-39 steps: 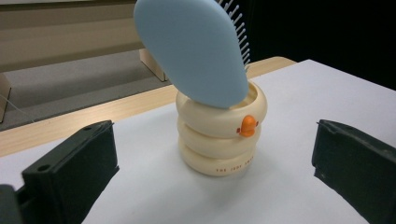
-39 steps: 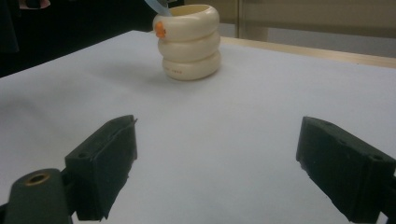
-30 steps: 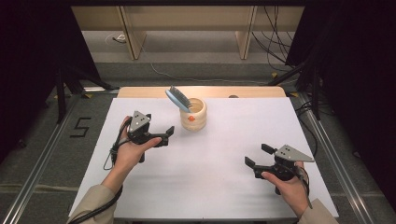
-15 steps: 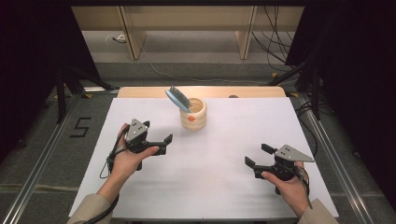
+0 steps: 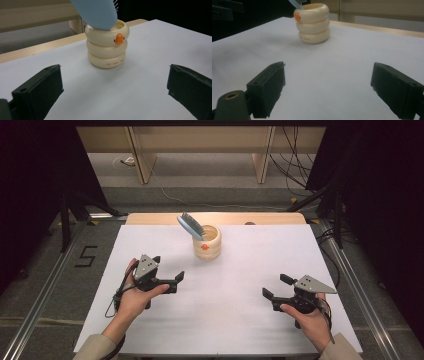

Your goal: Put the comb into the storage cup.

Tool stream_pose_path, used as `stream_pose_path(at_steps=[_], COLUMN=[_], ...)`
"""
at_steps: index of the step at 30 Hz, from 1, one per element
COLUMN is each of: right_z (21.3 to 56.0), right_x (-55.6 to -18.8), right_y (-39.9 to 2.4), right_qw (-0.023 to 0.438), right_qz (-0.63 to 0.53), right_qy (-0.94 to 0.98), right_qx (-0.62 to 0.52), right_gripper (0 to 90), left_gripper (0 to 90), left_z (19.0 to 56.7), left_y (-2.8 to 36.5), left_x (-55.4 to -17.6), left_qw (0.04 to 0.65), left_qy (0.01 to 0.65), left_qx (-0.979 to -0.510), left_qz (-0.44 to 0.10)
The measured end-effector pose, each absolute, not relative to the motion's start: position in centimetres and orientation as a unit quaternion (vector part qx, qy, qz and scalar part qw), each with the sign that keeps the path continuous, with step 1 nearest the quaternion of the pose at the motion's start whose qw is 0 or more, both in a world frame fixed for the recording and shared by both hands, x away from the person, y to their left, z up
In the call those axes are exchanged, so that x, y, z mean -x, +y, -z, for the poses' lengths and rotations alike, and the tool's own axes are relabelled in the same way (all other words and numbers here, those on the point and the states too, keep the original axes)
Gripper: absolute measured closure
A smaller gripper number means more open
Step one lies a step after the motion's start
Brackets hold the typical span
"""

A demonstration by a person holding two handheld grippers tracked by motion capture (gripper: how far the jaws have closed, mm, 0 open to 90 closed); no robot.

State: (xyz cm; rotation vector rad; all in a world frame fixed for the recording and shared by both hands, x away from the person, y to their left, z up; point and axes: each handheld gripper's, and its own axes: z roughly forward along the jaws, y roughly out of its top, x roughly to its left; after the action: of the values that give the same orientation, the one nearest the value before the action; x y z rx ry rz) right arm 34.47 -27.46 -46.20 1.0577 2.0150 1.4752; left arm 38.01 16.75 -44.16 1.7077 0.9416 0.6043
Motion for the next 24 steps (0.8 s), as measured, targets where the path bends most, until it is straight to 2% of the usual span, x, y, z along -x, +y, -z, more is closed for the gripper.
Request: stream_pose_path(at_steps=[24], right_z=[46.2], right_x=[-34.4], right_y=[-27.4], right_qw=[0.211], right_qz=[-0.53], right_qy=[0.729], right_qx=[-0.378], right_gripper=[13.1], left_gripper=[0.0], left_z=[46.0], left_y=[19.7], left_x=[-35.1], left_qw=[0.519], left_qy=[0.4], left_qx=[-0.709], left_qz=[-0.26])
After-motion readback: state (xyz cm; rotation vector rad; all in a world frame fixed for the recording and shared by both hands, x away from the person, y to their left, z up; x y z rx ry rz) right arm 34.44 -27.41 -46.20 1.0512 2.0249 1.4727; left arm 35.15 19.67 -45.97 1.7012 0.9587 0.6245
